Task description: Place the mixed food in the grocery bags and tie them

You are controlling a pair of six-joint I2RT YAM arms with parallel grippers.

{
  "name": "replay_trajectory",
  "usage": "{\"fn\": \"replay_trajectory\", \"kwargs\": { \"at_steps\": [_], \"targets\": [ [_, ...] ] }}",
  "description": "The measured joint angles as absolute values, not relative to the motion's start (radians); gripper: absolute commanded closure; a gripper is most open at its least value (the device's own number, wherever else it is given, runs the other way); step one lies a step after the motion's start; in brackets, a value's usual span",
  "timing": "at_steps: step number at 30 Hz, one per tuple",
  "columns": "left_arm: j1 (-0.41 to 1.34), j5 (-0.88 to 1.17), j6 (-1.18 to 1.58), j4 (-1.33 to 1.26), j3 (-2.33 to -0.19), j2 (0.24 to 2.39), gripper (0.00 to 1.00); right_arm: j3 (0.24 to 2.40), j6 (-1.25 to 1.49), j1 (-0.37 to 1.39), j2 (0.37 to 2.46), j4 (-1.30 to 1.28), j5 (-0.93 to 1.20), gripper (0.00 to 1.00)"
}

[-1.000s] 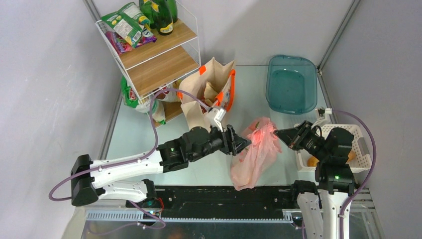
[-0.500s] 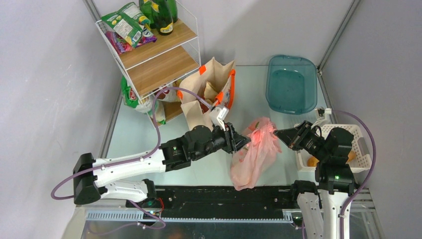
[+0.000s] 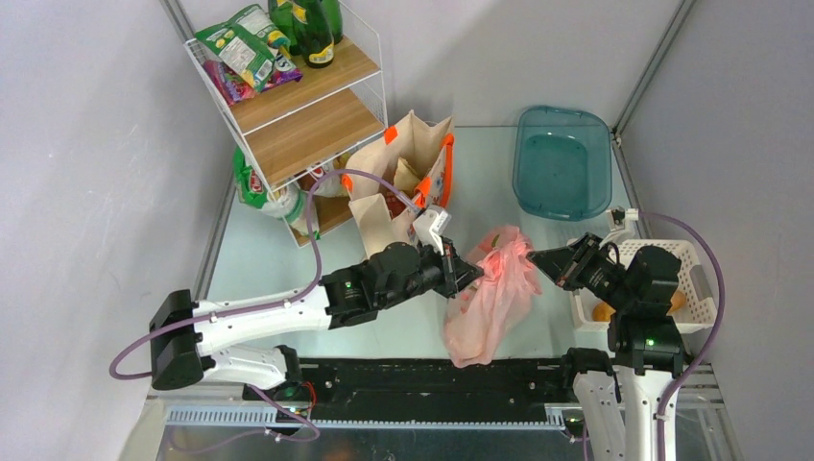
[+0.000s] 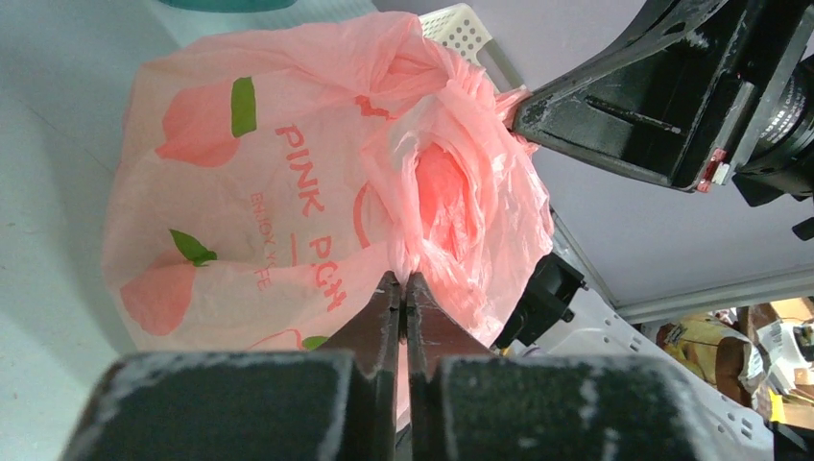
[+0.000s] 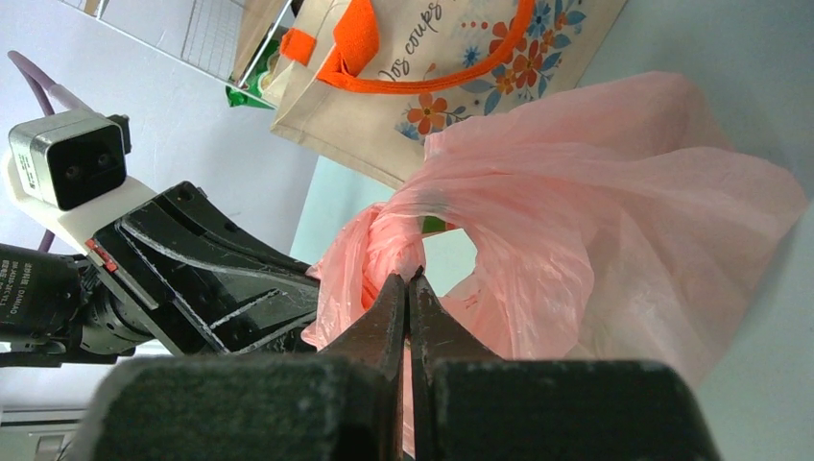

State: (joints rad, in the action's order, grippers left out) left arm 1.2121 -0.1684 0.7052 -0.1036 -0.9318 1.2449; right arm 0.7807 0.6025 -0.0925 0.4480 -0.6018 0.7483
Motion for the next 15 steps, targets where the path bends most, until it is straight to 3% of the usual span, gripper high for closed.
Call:
{"fn": "replay_trajectory", "kwargs": {
  "at_steps": [6,15],
  "targets": [
    [1.212,-0.199,0.696,-0.102,-0.932,1.238,1.00,0.788,0.598,-0.087,0.448,-0.625,0.695,1.00],
    [1.213,-0.301,0.645,-0.053,-0.932,1.227,1.00,0.928,0.502,0.056,0.458,-0.743,0.408,1.00]
  ]
}}
